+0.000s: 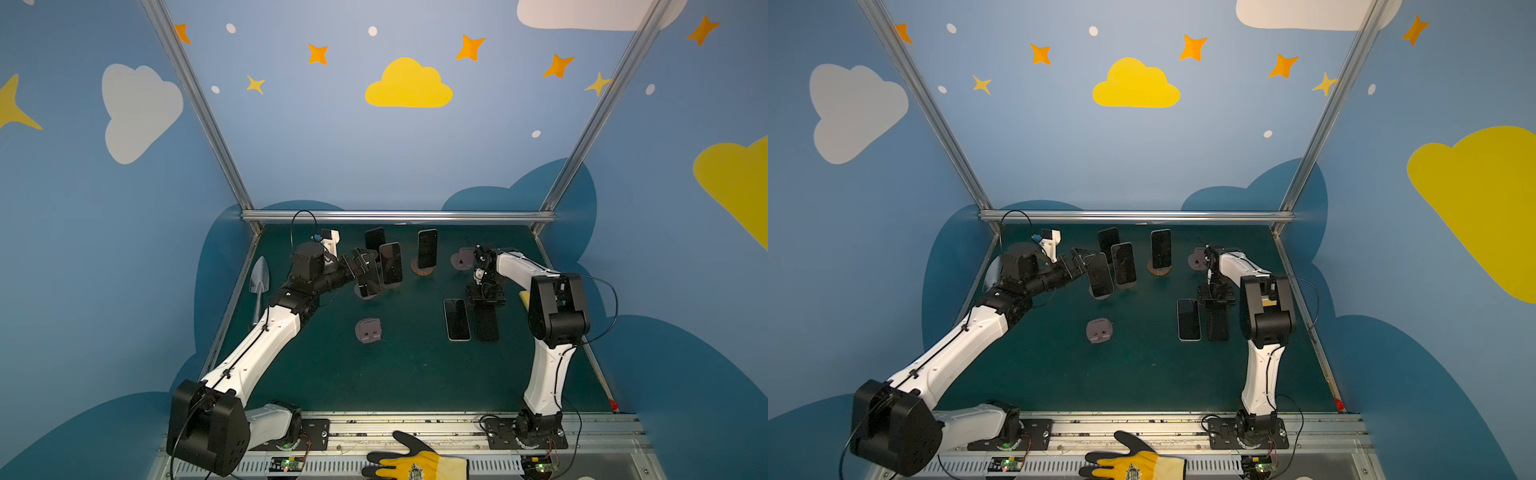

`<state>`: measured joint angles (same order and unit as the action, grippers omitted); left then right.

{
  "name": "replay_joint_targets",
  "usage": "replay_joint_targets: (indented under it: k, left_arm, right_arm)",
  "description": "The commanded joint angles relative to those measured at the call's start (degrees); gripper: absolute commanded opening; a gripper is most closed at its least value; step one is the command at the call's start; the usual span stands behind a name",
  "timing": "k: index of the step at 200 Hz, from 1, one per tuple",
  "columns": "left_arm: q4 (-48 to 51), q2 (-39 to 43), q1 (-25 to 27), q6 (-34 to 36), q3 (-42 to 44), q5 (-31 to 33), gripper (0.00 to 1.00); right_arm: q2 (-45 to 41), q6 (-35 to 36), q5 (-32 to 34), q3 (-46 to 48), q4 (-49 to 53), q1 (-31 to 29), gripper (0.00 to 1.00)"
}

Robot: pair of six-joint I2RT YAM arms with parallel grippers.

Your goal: Remove the phone from the phone stand

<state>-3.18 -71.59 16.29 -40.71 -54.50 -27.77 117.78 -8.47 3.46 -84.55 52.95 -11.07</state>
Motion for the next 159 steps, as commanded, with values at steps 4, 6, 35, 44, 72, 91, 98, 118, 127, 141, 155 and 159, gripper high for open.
replay_joint_targets:
  k: [4,6,35,44,72,91,98,118,127,141,155,159]
  left_arm:
    - [-0.77,0.11,-0.12,0.68,-0.52,-0.47,1.0]
    - [-0.77,0.13,-0.12,0.69,-0.52,-0.52,1.0]
    - [-0.77,0.18,-0.13,0.65,-0.44,-0.62,1.0]
    - [-0.86,0.06,-0.17,0.57,-0.43,-0.71,1.0]
    - [-1.0,0.22,-0.2,0.5,-0.48,-0.71,1.0]
    - [-0.86,0.14,-0.19,0.54,-0.44,-0.7,1.0]
    - [-0.91,0.14,-0.15,0.55,-0.35,-0.58,1.0]
    - [-0.86,0.14,-0.2,0.63,-0.44,-0.71,1.0]
    - [-0.9,0.05,-0.21,0.76,-0.43,-0.62,1.0]
    - [-0.77,0.05,-0.21,0.79,-0.43,-0.53,1.0]
    - [-0.69,0.19,-0.2,0.83,-0.52,-0.53,1.0]
    - [-0.68,0.14,-0.21,0.86,-0.52,-0.54,1.0]
  right_arm:
    - [1.99,1.53,-0.86,-0.23,0.61,0.0,0.76]
    - [2.02,1.78,-1.17,-0.25,0.78,0.0,0.76]
    - [2.54,2.32,-3.09,-0.21,1.18,0.0,0.78]
    - [2.7,2.25,-3.18,-0.18,1.19,0.02,0.78]
    - [2.13,1.9,-2.32,0.34,0.55,0.11,0.76]
    - [1.63,1.83,-2.49,0.04,0.63,0.13,0.76]
    - [1.42,1.66,-2.58,-0.09,0.75,0.17,0.76]
    - [0.4,1.07,-2.61,-0.39,1.01,0.17,0.79]
    - [-0.49,0.67,-2.09,-0.3,1.02,0.23,0.8]
    - [-1.99,-0.26,-1.21,-0.2,1.02,0.27,0.82]
    - [-3.99,-1.53,-0.38,0.08,0.92,0.29,0.83]
    - [-4.64,-2.33,0.15,0.22,0.88,0.28,0.83]
